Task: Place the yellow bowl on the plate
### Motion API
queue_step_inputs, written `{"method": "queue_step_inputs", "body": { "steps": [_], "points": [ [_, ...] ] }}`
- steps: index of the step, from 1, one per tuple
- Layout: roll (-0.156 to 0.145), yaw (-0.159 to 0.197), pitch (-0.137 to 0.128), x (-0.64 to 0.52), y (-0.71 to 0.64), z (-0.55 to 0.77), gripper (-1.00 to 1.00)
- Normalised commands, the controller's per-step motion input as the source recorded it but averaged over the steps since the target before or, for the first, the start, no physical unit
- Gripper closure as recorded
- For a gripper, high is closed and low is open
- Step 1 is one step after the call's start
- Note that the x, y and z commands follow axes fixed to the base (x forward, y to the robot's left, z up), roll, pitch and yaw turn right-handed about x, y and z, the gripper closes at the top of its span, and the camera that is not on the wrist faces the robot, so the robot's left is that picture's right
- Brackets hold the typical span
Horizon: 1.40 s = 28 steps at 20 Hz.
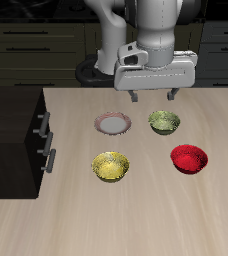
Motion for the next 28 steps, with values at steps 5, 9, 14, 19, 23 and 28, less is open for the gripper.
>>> {"method": "queue_step_inputs", "body": {
  "steps": [5, 9, 14, 19, 23, 28],
  "points": [
    [-0.055, 0.043, 0.009, 0.15, -0.15, -0.05, -1.0],
    [-0.034, 0.034, -0.016, 0.0, -0.07, 0.02, -1.0],
    [-0.049, 0.052, -0.008, 0.06, -0.13, 0.03, -1.0],
    [-0.045, 0.036, -0.01, 0.03, -0.14, 0.01, -1.0],
    [-0.043, 0.006, 0.005, 0.03, -0.16, 0.02, -1.0],
    [-0.017, 0.01, -0.007, -0.01, -0.12, 0.03, -1.0]
  ]
}}
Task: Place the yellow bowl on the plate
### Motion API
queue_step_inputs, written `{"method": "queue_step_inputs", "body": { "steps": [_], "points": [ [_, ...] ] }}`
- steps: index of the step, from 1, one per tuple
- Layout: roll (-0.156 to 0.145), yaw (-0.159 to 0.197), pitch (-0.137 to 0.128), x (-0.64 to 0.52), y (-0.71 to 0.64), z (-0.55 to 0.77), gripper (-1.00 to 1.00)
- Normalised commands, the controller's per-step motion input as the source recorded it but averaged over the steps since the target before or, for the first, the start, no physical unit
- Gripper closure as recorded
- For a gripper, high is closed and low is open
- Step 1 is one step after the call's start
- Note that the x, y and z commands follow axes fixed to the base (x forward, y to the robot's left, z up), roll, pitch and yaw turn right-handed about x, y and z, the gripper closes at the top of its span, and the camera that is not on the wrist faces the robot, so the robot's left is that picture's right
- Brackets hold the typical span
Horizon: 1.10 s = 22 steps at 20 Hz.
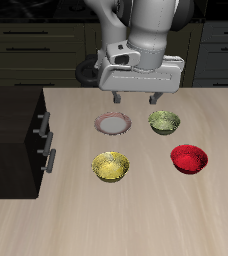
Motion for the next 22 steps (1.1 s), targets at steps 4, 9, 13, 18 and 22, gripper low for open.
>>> {"method": "queue_step_inputs", "body": {
  "steps": [4, 9, 13, 18, 22],
  "points": [
    [-0.022, -0.014, -0.002, 0.04, -0.18, 0.0, -1.0],
    [0.015, -0.017, -0.019, 0.06, -0.04, 0.01, -1.0],
    [-0.012, 0.015, -0.004, 0.0, -0.04, -0.03, -1.0],
    [0.036, -0.041, -0.004, 0.03, -0.04, 0.0, -1.0],
    [0.063, -0.044, 0.017, 0.0, 0.03, -0.13, -1.0]
  ]
}}
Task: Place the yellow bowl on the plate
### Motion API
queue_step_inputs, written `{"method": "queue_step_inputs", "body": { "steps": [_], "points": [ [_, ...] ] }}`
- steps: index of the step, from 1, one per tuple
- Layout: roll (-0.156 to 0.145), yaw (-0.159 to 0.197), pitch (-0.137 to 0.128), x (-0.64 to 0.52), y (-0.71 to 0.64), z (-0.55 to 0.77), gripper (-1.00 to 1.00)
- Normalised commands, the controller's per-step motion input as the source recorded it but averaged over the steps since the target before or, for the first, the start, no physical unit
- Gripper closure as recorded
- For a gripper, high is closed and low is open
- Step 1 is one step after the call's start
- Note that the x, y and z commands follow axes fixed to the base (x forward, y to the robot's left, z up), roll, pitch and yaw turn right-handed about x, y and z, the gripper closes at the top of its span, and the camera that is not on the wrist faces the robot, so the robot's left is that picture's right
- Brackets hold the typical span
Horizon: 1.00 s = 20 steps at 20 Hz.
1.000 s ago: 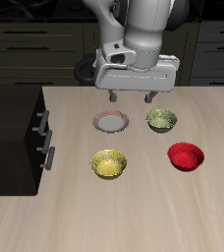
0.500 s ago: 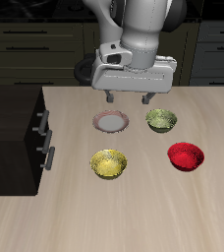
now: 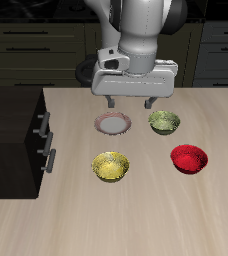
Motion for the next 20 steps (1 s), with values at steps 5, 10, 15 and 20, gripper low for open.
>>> {"method": "queue_step_inputs", "body": {
  "steps": [5, 10, 15, 20],
  "points": [
    [0.0, 0.004, 0.013, 0.04, -0.03, -0.12, -1.0],
    [0.017, -0.031, 0.01, 0.01, -0.01, -0.19, -1.0],
    [0.016, -0.011, 0.008, -0.01, 0.01, -0.23, -1.0],
    [-0.009, 0.007, -0.003, -0.03, -0.02, -0.26, -1.0]
  ]
}}
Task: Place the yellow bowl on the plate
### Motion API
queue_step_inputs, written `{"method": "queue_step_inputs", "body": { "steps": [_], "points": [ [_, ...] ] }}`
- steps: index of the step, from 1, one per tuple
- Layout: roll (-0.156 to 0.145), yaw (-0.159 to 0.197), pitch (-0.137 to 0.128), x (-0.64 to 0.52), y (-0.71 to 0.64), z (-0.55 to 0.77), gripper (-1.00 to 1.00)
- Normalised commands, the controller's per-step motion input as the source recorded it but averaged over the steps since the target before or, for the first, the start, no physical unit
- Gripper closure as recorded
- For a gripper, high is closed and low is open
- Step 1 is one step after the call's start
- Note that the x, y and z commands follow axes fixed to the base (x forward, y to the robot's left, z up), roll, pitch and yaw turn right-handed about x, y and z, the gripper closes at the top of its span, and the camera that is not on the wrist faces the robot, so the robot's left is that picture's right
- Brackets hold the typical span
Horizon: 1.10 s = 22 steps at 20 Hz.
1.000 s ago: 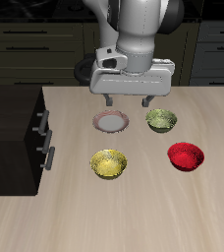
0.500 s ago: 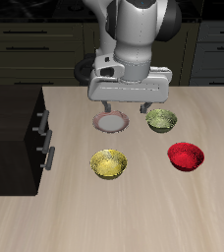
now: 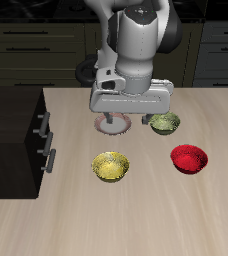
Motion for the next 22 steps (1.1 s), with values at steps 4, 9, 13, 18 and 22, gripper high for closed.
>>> {"method": "queue_step_inputs", "body": {
  "steps": [4, 9, 13, 18, 22],
  "points": [
    [-0.004, -0.017, 0.021, -0.04, -0.03, -0.22, -1.0],
    [-0.004, 0.007, 0.008, -0.04, -0.03, -0.15, -1.0],
    [0.012, -0.011, 0.021, -0.08, -0.03, -0.22, -1.0],
    [0.012, -0.003, 0.004, -0.04, 0.0, -0.14, -1.0],
    [0.005, 0.021, -0.006, -0.01, 0.04, -0.12, -1.0]
  ]
}}
